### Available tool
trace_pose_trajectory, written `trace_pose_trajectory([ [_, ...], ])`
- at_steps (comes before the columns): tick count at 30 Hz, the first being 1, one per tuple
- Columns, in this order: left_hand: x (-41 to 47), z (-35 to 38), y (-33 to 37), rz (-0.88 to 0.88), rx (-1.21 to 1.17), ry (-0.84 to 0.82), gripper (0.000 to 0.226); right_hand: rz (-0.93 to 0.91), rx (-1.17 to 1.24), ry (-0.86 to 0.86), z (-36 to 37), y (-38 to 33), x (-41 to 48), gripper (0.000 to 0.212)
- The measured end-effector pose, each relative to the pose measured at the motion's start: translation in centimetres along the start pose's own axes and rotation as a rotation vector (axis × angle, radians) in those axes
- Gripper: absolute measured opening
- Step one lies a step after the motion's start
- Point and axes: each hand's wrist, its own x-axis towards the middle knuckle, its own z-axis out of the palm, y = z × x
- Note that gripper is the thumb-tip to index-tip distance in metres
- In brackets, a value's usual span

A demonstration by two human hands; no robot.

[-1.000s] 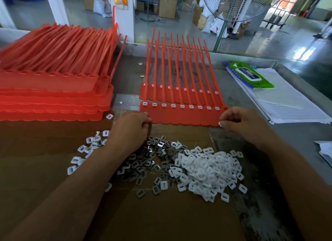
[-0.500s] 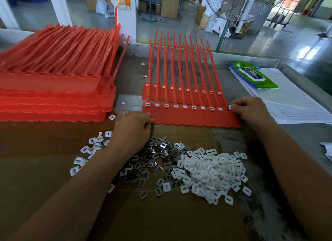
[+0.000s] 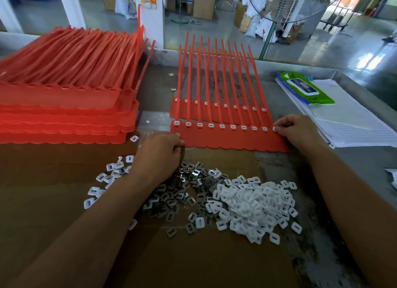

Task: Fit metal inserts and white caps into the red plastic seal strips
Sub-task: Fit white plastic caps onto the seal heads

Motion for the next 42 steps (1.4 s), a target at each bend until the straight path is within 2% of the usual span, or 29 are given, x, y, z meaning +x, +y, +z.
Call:
trace_pose_trajectory([
  [11, 0.0, 0.1, 0.0, -0.004, 0.012, 0.003, 0.027, 0.194, 0.190, -0.001, -0.2, -0.9, 0.6, 0.023],
  [17, 0.0, 0.1, -0.1, -0.011, 0.011, -0.001, 0.027, 0.239, 0.119, -0.002, -0.2, -1.2, 1.2, 0.018],
  [26, -0.1, 0.0, 0.1, -0.020, 0.008, -0.001, 0.028, -0.031, -0.195, -0.005, -0.2, -1.1, -1.2, 0.025],
  [29, -0.1, 0.0, 0.2, -0.018, 0.007, 0.004, 0.028, -0.214, -0.202, 0.002, 0.0, -2.3, -3.2, 0.020],
  [32, 0.0, 0.0, 0.2, -0.019, 0.004, 0.002, 0.028, -0.398, -0.184, -0.115, 0.4, -3.8, -5.6, 0.008],
  [36, 0.0, 0.1, 0.2, -0.008, 0.012, 0.002, 0.028, -0.527, -0.259, -0.325, 1.4, -5.0, -7.3, 0.009],
  [42, 0.0, 0.2, 0.0, -0.017, 0.012, 0.012, 0.029, -0.556, -0.418, -0.360, 2.2, -4.9, -7.5, 0.020],
])
